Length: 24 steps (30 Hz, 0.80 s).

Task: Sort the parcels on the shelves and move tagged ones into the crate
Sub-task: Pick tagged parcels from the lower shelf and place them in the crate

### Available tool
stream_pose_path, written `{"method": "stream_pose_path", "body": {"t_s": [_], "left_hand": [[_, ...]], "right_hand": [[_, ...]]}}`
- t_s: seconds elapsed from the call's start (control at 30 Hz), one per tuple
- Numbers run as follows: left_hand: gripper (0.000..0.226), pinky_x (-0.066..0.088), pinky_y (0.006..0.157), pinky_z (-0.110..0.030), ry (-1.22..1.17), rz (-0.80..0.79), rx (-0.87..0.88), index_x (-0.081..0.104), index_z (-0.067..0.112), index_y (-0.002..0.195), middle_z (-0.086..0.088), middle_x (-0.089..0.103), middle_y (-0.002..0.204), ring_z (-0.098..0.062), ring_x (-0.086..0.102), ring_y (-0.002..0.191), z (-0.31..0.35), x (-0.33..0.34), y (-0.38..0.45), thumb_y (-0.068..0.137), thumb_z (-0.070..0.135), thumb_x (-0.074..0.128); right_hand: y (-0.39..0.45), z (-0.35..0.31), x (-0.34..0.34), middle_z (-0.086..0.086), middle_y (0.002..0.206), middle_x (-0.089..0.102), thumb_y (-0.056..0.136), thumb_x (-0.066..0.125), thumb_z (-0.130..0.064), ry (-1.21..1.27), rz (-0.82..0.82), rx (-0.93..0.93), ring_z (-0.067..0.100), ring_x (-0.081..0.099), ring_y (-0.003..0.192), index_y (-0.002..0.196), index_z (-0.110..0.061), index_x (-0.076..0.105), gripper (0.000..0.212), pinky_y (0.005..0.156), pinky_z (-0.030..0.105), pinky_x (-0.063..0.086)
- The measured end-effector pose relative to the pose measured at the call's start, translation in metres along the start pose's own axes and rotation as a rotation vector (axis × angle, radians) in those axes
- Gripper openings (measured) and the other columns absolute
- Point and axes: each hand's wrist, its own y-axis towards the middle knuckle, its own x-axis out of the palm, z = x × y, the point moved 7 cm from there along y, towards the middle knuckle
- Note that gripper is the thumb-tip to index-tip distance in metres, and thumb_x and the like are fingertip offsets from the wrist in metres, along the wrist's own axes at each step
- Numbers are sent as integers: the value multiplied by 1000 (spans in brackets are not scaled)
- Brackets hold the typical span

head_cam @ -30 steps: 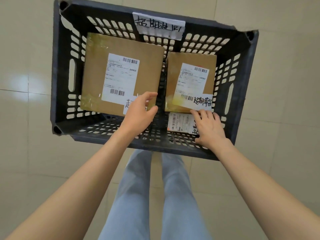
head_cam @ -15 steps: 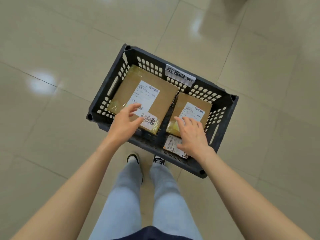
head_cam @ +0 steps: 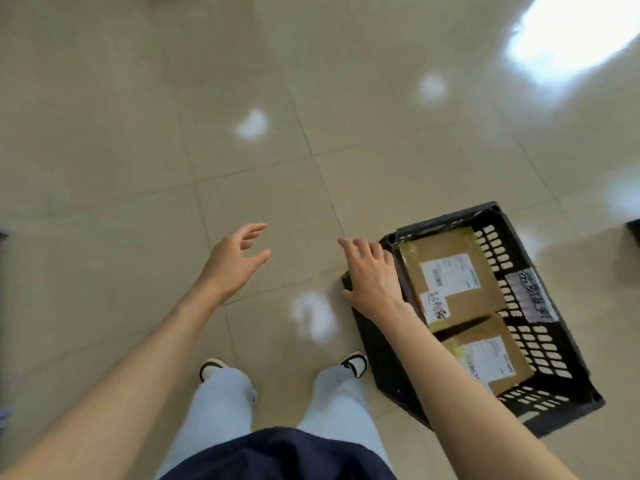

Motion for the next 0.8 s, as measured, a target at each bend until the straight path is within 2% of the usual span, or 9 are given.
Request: {"method": "stream_pose_path", "body": {"t_s": [0.17, 0.33, 0.4, 0.5, 0.6, 0.67, 0.8], "left_hand": [[47, 37, 91, -26, -88, 239, -99, 53, 16, 128, -11, 55, 130, -25, 53, 118, -101, -171, -49, 83, 9, 65], [48, 37, 96, -28, -164, 566, -249, 51, 18, 130, -9, 52, 135, -22, 50, 122, -207, -324, -152, 84, 10, 64], [47, 35, 94, -24, -209, 712, -317, 52, 16, 129, -8, 52, 134, -21, 49, 122, -244, -371, -202, 84, 8, 64], [46, 36, 91, -25, -251, 903, -415, 53, 19, 129, -6, 53, 133, -20, 50, 121, -291, -420, -273, 85, 10, 63], [44, 38, 94, -30, -309, 1064, -492, 52, 24, 128, -3, 51, 135, -20, 48, 123, -329, -455, -329, 86, 14, 62], [44, 38, 95, -32, -338, 1134, -526, 51, 28, 128, 0, 50, 136, -18, 45, 126, -351, -474, -355, 87, 18, 61], [43, 35, 88, -27, -369, 1228, -579, 50, 31, 128, 3, 49, 137, -16, 44, 127, -395, -514, -383, 88, 21, 59]], "right_hand": [[43, -196, -17, 6, 141, 36, 77, 71, -29, -91, -13, -256, 29, 34, 129, 146, -20, 16, 89, 107, 38, 30], [45, -423, -19, 7, 142, 34, 77, 72, -28, -195, -21, -647, 29, 34, 129, 146, -20, 15, 90, 108, 38, 30], [30, -510, -23, 7, 142, 35, 76, 72, -27, -233, 6, -825, 29, 35, 129, 146, -21, 15, 91, 107, 39, 31], [2, -620, -27, 7, 141, 36, 75, 73, -27, -289, 51, -1067, 30, 34, 129, 145, -21, 17, 90, 107, 40, 31], [-25, -708, -24, 7, 141, 36, 75, 73, -29, -325, 83, -1251, 30, 34, 129, 144, -20, 19, 88, 106, 40, 30], [-38, -757, -20, 7, 140, 36, 75, 73, -32, -352, 108, -1337, 30, 34, 129, 144, -21, 19, 87, 105, 39, 30], [-53, -843, -5, 6, 139, 37, 75, 72, -33, -359, 109, -1472, 30, 35, 128, 144, -21, 20, 87, 104, 41, 30]]}}
